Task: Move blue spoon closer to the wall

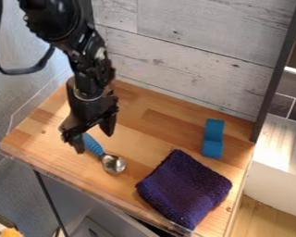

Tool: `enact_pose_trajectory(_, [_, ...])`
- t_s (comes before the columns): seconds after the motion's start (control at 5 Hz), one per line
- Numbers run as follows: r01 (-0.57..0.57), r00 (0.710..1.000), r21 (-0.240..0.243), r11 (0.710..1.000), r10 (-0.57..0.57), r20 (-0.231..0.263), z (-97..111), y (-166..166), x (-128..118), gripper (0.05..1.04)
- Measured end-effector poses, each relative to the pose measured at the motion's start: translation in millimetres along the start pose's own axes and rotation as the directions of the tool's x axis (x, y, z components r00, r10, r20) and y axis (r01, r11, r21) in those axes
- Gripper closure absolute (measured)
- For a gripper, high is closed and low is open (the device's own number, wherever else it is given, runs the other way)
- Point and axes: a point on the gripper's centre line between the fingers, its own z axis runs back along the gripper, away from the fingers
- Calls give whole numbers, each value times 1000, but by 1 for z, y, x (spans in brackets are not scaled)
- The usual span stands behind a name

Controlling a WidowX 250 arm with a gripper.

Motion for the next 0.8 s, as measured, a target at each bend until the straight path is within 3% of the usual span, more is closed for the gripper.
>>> enact_pose_trajectory(0.4, [15,1000,33,999,-15,-6,-19,-6,2,83])
enact_pose_trajectory(0.8, [34,999,6,999,-34,-37,-32,-16,3,133])
